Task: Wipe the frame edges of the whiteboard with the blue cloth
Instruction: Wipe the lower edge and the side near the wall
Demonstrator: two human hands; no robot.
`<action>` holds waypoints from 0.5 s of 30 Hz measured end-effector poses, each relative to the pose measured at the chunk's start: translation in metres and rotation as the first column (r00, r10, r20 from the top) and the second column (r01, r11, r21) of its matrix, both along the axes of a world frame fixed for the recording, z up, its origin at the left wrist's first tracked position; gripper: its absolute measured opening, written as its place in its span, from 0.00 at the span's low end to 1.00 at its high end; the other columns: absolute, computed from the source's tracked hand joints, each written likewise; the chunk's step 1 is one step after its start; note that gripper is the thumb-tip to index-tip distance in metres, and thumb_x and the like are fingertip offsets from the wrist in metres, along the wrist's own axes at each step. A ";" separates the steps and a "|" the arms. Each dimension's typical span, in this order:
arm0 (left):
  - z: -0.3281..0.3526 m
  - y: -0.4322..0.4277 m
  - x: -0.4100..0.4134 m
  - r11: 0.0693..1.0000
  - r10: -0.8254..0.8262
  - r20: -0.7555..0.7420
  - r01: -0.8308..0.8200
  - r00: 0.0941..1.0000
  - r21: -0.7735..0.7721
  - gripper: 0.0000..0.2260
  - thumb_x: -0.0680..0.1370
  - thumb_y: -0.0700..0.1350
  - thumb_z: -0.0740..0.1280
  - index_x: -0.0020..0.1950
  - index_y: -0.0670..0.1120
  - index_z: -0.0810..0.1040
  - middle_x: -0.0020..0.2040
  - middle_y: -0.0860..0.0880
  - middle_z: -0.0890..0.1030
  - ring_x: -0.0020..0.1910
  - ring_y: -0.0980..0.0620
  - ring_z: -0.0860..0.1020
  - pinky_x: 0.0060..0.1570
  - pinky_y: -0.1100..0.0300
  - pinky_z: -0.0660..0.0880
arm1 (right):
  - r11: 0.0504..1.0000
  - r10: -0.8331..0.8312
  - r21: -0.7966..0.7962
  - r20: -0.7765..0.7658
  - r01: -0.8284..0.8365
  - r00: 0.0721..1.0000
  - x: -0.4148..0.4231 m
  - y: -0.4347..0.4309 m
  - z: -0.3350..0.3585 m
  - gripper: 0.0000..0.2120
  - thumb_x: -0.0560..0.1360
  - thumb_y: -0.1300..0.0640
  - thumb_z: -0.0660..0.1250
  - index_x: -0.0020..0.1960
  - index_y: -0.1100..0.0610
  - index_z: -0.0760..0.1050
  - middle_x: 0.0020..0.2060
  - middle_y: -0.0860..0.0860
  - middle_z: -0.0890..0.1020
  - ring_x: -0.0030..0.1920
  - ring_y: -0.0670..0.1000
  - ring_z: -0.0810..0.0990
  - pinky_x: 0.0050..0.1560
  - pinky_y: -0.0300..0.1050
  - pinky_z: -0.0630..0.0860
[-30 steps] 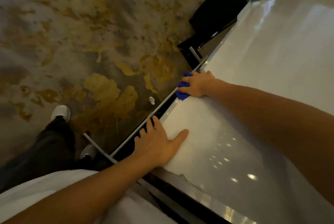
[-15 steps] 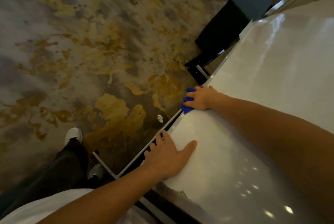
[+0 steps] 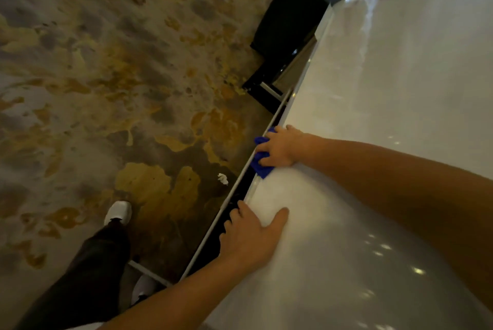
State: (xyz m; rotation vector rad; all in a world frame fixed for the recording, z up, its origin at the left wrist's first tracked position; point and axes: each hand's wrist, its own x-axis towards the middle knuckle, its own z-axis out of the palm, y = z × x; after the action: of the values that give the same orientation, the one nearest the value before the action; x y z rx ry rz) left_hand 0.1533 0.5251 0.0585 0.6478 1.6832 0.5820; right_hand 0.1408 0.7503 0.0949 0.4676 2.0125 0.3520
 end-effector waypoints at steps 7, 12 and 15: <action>-0.002 0.087 -0.047 0.997 -0.044 0.117 0.035 0.992 0.074 0.56 0.65 0.78 0.57 0.80 0.43 0.45 0.80 0.42 0.56 0.76 0.39 0.61 0.72 0.42 0.64 | 0.991 0.049 -0.121 -0.104 -0.062 0.993 -0.007 0.008 -0.031 0.25 0.77 0.35 0.50 0.69 0.41 0.69 0.66 0.54 0.71 0.66 0.60 0.65 0.66 0.60 0.59; -0.014 0.126 -0.052 0.993 -0.111 0.282 0.121 0.953 -0.018 0.63 0.59 0.82 0.58 0.80 0.47 0.37 0.81 0.46 0.50 0.76 0.39 0.60 0.71 0.44 0.65 | 0.988 -0.130 0.074 -0.059 0.134 0.990 -0.028 0.129 -0.016 0.24 0.78 0.35 0.53 0.71 0.40 0.65 0.72 0.52 0.66 0.70 0.61 0.62 0.69 0.61 0.56; -0.020 0.144 -0.055 1.000 -0.024 0.384 0.025 0.923 0.004 0.63 0.53 0.82 0.62 0.80 0.51 0.50 0.76 0.46 0.63 0.71 0.42 0.69 0.67 0.43 0.72 | 0.959 -0.197 0.181 -0.121 0.216 0.973 -0.023 0.168 -0.017 0.24 0.77 0.35 0.53 0.70 0.40 0.66 0.73 0.53 0.65 0.70 0.62 0.62 0.70 0.64 0.54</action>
State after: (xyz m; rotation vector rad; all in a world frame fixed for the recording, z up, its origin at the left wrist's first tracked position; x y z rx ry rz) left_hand 0.0982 0.6695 0.0383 0.5135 1.3050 0.6441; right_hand 0.1183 0.9178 0.0780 0.8262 2.0139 0.4021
